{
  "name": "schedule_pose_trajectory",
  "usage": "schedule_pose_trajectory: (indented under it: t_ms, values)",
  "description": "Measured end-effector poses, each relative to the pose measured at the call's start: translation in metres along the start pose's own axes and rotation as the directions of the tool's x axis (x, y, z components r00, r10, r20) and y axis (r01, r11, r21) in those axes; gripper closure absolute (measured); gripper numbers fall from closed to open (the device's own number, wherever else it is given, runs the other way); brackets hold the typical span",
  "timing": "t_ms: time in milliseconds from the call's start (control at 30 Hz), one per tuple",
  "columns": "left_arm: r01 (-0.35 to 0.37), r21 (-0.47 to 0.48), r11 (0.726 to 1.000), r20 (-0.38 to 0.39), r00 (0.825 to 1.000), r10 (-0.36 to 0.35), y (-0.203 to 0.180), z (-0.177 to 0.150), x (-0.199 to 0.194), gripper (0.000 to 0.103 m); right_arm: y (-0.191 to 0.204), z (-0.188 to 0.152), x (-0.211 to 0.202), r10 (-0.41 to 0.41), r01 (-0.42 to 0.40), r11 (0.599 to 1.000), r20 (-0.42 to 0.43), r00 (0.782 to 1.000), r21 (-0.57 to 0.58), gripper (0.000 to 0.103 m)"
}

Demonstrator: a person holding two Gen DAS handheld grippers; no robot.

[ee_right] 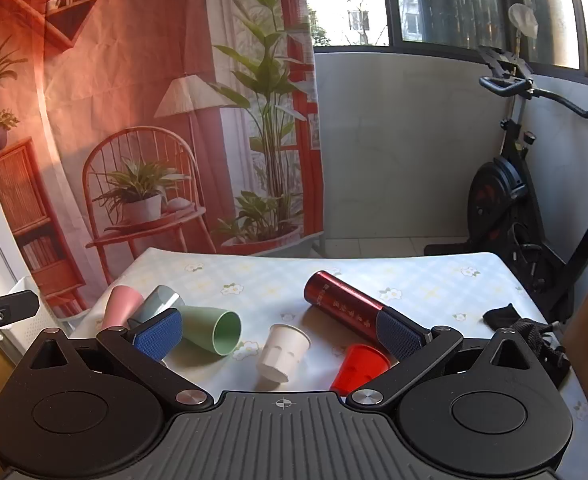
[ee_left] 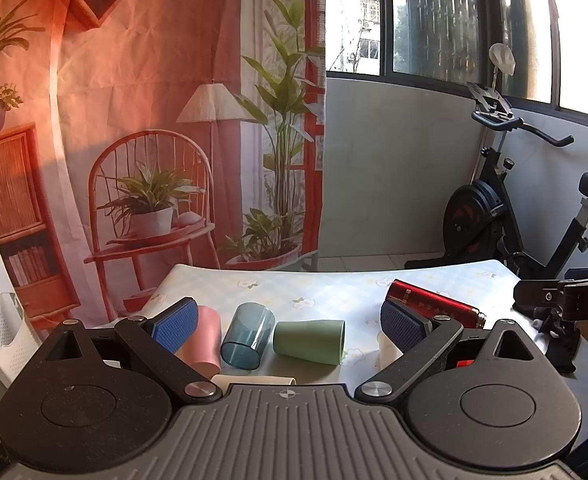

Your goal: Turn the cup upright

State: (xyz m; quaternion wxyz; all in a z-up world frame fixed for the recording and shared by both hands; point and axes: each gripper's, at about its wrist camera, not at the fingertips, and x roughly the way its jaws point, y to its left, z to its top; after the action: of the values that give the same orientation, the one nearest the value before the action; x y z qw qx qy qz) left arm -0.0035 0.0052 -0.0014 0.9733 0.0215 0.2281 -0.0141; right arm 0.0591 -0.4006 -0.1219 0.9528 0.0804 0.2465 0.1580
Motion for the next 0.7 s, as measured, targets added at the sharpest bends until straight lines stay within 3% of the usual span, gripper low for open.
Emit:
schedule_pose_trajectory:
  t_ms: [700]
  values:
    - [0.003,0.004,1.000,0.008,1.000,-0.003,-0.0007,0.0009,-0.0011,0.004,0.0003,-0.0006,-0.0002,-0.001,0.001,1.000,0.000,1.000,0.000,0.000]
